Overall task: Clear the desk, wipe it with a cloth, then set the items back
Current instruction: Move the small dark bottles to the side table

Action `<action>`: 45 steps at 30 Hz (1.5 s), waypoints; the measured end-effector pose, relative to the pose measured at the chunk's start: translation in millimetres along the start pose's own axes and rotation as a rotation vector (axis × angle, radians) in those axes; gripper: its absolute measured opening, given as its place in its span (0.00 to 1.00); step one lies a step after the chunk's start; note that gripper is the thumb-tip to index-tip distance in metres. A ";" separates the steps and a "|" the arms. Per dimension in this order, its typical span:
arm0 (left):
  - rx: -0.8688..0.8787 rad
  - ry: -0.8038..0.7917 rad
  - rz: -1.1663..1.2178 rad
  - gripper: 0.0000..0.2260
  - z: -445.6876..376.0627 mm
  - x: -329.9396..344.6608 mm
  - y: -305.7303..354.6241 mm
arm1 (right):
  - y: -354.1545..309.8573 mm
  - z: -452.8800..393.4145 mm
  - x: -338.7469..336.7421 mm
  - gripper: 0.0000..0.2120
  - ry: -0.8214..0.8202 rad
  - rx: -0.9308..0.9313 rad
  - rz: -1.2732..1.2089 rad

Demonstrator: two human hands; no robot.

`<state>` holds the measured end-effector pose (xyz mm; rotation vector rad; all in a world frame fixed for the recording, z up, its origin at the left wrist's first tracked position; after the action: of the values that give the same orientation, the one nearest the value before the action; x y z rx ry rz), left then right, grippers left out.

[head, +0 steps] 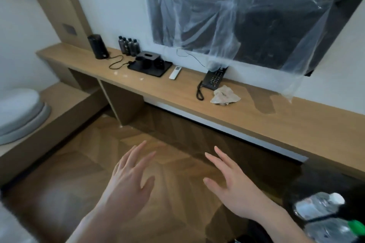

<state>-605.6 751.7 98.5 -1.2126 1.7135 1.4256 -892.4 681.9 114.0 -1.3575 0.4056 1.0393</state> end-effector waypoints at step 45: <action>-0.508 0.028 -0.349 0.42 -295.4 -141.9 -391.6 | -370.4 -500.5 95.2 0.36 -0.256 -0.415 0.361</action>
<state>-161.3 502.2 131.0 -1.7057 1.1032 1.6720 -391.6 301.3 147.3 -1.5201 0.2541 1.6450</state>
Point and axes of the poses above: each hand's wrist, its own z-axis away from the middle knuckle, its own x-axis out of the palm, y = z × x, the point moved 2 cm from there along -z, towards the middle knuckle, and after that the axes turned 11 degrees about y, right-handed, at the moved point
